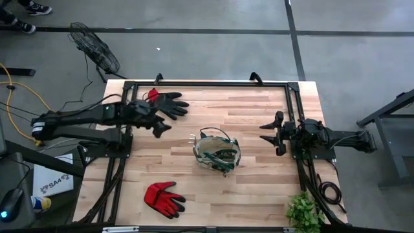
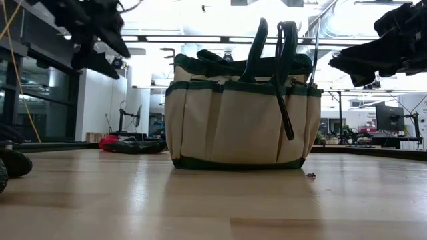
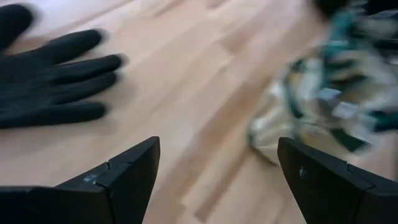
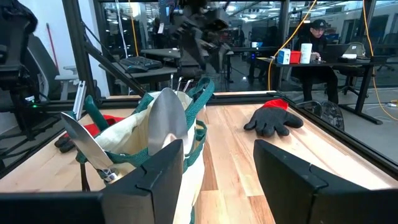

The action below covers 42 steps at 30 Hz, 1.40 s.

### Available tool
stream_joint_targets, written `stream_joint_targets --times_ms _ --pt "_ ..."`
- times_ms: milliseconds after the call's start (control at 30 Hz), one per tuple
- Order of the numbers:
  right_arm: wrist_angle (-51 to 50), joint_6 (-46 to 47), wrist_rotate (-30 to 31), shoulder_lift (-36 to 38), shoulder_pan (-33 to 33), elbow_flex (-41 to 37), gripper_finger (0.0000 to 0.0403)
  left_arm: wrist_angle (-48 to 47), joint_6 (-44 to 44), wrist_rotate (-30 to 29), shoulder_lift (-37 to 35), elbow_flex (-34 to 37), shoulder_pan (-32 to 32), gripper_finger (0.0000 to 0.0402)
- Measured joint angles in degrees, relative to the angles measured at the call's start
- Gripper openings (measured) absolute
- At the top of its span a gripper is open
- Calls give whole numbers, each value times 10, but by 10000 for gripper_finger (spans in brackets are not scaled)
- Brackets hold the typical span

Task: Pick & Place Garden tools in Gardening bag
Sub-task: Put the red glove into the gardening bag

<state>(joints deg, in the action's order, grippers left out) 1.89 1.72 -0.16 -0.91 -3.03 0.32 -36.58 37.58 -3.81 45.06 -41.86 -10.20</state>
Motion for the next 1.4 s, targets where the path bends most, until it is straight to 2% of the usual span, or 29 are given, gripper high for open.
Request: stream_joint_targets --times_ms 133,367,500,667,867,1067,1400 --pt "0 0 0 0 0 0 189 -26 -20 -9 67 -36 -37 319" --pt "0 0 0 0 0 0 189 -30 -58 -2 153 -61 -77 319" --pt "0 0 0 0 0 0 189 -20 -74 -25 184 -66 -104 319" --pt "0 0 0 0 0 0 189 0 -106 -25 216 -66 -144 319" --pt "0 0 0 0 0 0 189 2 -133 -65 260 -73 -199 319" --pt "0 0 0 0 0 0 189 -18 -138 -114 331 -128 -246 319" --pt "0 0 0 0 0 0 189 -114 -206 -136 477 -236 -308 320"
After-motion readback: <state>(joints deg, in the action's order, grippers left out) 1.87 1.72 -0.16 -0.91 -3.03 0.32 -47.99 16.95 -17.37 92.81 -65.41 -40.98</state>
